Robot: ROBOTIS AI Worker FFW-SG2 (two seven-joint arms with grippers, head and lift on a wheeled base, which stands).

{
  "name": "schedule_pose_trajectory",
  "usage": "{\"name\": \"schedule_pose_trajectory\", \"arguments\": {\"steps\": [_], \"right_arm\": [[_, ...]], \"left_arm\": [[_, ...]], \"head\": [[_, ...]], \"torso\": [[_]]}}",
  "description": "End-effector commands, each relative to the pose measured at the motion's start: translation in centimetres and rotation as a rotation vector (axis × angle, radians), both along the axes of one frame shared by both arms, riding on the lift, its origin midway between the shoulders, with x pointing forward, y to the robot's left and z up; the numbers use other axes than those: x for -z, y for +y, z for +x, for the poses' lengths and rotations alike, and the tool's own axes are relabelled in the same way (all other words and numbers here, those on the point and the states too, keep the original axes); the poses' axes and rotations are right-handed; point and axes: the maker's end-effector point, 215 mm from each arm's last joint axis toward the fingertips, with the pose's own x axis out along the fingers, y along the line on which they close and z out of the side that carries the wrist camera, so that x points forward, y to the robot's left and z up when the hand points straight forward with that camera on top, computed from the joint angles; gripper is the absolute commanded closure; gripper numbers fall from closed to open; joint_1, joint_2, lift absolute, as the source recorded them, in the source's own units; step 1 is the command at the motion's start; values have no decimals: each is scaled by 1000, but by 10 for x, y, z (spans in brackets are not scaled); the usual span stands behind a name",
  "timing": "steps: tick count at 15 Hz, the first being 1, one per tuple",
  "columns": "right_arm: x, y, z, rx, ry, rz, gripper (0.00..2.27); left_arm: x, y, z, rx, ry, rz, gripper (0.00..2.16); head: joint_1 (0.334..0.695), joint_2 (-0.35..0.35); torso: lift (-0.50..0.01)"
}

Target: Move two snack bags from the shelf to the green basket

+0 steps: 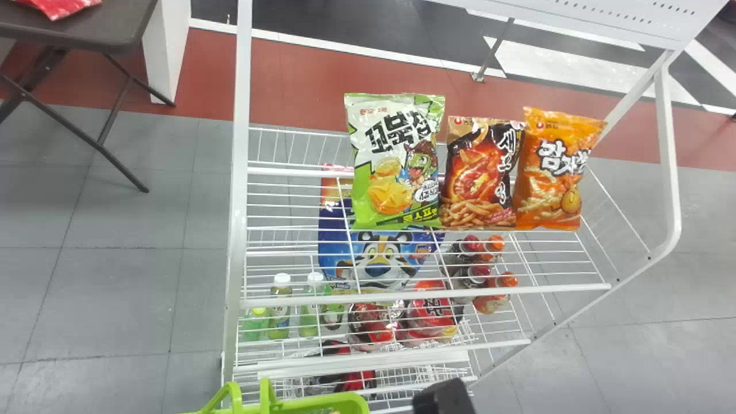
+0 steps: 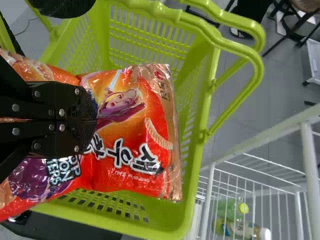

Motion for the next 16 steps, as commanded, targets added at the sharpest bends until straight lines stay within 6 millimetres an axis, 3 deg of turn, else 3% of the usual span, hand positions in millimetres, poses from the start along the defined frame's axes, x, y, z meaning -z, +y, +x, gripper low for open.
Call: {"name": "schedule_pose_trajectory", "arguments": {"steps": [1,3,4,5,6,7,8,13,16], "right_arm": [[28,4,-16,-31,68,-31,2253],[38,11,8,-15,7,-2,2132],[39,13,17,-10,-14,14,1629],[38,13,37,7,-81,27,785],[36,10,59,26,-159,29,107],[31,6,84,50,-251,34,-2],[28,0,96,69,-290,40,-2],[-1,-25,113,136,-339,79,73],[-50,-76,175,248,-586,50,87]], "left_arm": [[0,0,0,1,1,-2,2132],[-1,-1,-1,2,1,-4,2132],[-1,0,-1,1,1,-5,2132],[-1,0,-1,1,1,-5,2132],[-1,0,-1,1,1,-5,2132],[-1,-1,-2,2,3,-6,2132],[-2,-1,-2,2,2,-8,2132],[-1,0,-3,0,3,-5,2132],[-1,0,-3,1,3,-7,2132]], "head": [[695,-350],[695,-350],[695,-350],[695,-350],[695,-350],[695,-350],[695,-350],[695,-350],[695,-350]], "torso": [[-15],[-15],[-15],[-15],[-15],[-15],[-15],[-15],[-15]]}}
